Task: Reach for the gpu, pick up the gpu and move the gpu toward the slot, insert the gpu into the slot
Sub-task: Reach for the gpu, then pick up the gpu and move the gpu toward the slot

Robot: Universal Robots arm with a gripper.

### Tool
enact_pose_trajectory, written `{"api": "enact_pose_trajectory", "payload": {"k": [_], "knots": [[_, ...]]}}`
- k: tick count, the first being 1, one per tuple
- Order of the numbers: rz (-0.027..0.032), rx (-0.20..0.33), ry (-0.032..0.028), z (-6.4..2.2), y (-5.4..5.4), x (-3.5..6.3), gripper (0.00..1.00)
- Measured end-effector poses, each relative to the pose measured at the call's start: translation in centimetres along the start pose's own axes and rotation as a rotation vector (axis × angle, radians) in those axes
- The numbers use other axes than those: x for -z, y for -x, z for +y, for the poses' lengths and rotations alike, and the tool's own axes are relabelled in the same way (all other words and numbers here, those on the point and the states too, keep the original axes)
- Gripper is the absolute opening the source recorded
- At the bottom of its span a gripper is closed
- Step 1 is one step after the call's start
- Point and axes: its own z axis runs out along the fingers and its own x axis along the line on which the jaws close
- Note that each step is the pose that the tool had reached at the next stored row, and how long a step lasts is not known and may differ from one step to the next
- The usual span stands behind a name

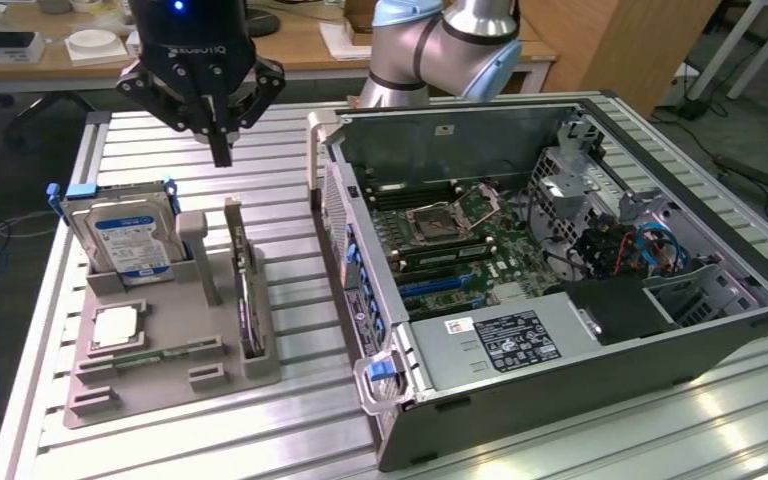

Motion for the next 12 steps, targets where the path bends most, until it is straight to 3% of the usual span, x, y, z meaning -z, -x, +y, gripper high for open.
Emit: {"api": "enact_pose_trajectory", "payload": {"k": [12], "knots": [[0.0, 0.0, 0.0001, -0.05, -0.41, 0.01, 0.1]]}}
